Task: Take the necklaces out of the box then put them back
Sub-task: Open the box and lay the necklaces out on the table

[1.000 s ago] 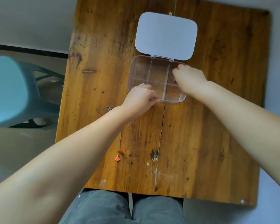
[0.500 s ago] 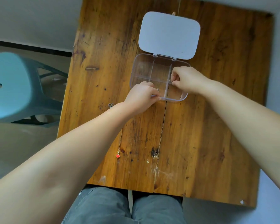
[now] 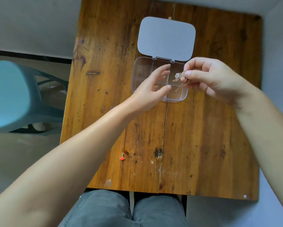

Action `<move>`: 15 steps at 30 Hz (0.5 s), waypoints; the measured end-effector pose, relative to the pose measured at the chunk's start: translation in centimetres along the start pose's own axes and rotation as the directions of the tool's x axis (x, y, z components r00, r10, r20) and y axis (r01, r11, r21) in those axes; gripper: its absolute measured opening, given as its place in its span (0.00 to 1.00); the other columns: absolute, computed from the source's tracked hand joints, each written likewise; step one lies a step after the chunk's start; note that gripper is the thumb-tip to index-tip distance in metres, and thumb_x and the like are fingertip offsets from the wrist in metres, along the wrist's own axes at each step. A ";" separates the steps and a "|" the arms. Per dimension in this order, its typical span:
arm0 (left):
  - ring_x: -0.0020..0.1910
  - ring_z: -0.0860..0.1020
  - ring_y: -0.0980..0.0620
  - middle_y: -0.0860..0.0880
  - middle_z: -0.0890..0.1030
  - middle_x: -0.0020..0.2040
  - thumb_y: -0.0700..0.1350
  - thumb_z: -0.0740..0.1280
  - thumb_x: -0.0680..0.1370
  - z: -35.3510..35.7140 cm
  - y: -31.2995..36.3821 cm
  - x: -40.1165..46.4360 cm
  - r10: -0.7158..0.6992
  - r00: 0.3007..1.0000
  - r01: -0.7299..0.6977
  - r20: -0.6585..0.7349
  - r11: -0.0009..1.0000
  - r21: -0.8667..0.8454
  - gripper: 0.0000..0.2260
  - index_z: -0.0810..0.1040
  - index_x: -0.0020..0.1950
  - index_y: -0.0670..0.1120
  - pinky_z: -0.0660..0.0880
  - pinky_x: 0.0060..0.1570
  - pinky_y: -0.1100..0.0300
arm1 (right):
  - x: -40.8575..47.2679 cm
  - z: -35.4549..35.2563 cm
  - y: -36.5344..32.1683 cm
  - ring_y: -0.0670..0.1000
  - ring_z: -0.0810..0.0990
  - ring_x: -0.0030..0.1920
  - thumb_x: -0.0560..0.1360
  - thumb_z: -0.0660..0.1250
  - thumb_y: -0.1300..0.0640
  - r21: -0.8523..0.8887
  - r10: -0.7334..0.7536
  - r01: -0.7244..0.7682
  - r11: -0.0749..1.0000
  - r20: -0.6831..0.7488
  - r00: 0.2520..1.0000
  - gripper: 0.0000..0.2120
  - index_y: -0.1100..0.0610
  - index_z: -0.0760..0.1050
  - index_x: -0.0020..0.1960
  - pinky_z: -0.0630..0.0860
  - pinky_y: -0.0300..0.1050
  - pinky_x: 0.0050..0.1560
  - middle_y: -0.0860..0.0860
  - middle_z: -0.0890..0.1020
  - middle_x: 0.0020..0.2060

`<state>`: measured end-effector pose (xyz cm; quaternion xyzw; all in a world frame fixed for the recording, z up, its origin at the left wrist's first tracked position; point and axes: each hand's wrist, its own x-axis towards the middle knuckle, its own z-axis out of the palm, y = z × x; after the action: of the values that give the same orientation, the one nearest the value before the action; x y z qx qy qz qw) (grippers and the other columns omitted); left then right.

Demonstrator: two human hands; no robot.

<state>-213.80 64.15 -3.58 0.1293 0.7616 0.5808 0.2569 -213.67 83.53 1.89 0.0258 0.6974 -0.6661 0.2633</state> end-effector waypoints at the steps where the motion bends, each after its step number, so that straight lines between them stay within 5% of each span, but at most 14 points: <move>1: 0.65 0.72 0.58 0.49 0.74 0.66 0.41 0.62 0.79 -0.2 0.8 -0.5 0.001 0.999 0.003 0.054 0.997 -0.075 0.19 0.66 0.70 0.47 0.70 0.62 0.64 | -0.4 0.5 0.0 0.44 0.81 0.39 0.74 0.65 0.61 0.027 0.013 -0.013 1.000 0.022 1.000 0.07 0.52 0.78 0.42 0.79 0.38 0.41 0.46 0.83 0.35; 6: 0.46 0.80 0.52 0.43 0.82 0.48 0.41 0.62 0.80 -1.3 1.6 -3.5 -0.049 0.988 0.086 0.144 0.960 -0.268 0.10 0.78 0.56 0.39 0.78 0.51 0.59 | -1.8 2.8 1.6 0.44 0.78 0.35 0.73 0.64 0.60 0.002 0.067 -0.067 0.998 0.035 0.997 0.07 0.51 0.79 0.43 0.76 0.36 0.36 0.47 0.82 0.34; 11: 0.41 0.78 0.54 0.48 0.81 0.40 0.41 0.66 0.77 -1.4 0.0 -5.7 -0.162 0.978 0.181 0.131 0.973 -0.146 0.06 0.80 0.48 0.40 0.77 0.48 0.57 | -2.3 5.3 4.0 0.44 0.75 0.32 0.73 0.64 0.57 0.031 0.138 -0.138 0.990 0.013 0.990 0.06 0.49 0.80 0.44 0.74 0.35 0.33 0.46 0.79 0.31; 15: 0.37 0.73 0.56 0.51 0.78 0.37 0.45 0.68 0.76 -1.8 -1.5 -6.9 -0.258 0.962 0.263 0.085 0.963 -0.059 0.05 0.81 0.44 0.43 0.71 0.41 0.58 | -3.0 6.8 5.5 0.43 0.71 0.28 0.77 0.66 0.56 -0.151 0.170 -0.177 0.973 -0.057 0.984 0.05 0.50 0.80 0.45 0.71 0.34 0.33 0.43 0.77 0.27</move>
<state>-208.89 58.83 -3.05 0.0413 0.7409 0.5626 0.3645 -206.70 78.65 -1.78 0.0808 0.7479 -0.5833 0.3063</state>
